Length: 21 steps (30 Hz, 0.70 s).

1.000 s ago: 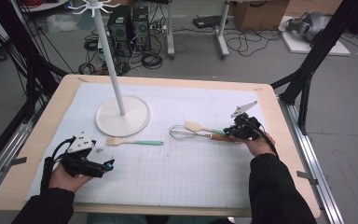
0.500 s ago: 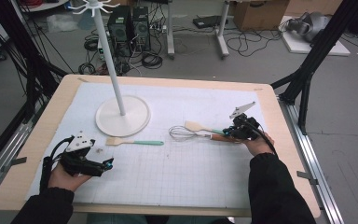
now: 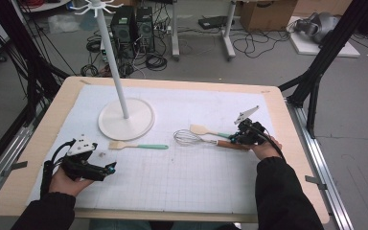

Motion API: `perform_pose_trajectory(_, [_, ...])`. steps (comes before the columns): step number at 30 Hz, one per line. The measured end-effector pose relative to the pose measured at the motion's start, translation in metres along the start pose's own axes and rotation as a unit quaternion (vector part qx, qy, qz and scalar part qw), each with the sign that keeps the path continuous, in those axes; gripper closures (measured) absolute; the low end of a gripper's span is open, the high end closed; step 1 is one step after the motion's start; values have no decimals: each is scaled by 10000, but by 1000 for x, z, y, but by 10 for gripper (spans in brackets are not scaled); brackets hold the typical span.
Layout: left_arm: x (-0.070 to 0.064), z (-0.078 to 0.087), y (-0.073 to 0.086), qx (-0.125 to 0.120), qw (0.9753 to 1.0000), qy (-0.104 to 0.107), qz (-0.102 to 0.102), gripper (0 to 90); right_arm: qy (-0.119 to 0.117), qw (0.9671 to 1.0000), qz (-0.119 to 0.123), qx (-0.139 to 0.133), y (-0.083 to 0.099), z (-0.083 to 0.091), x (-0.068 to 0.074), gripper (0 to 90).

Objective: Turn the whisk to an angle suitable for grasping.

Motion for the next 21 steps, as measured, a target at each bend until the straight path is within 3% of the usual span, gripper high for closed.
perform_pose_trajectory(5, [0,1,0,-9,10000,-22,18,17,-142,9999,23,-2,1,1,6,891])
perform_pose_trajectory(12, [0,2,0,-4,10000,-11,18,17,-116,9999,20,-106,6,7,11,886])
perform_pose_trajectory(21, [0,1,-1,-18,10000,-20,8,17,-127,9990,-233,-351,16,18,8,880])
Point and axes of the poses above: each handheld gripper's, and its own axes: z roughly backward along the jaws, y roughly out of its underside, x roughly to its left, the point moved 8 cm from there along -z, roughly forward along the jaws, and after that the axes turned 4 degrees about -z, right-handed, at the moved point
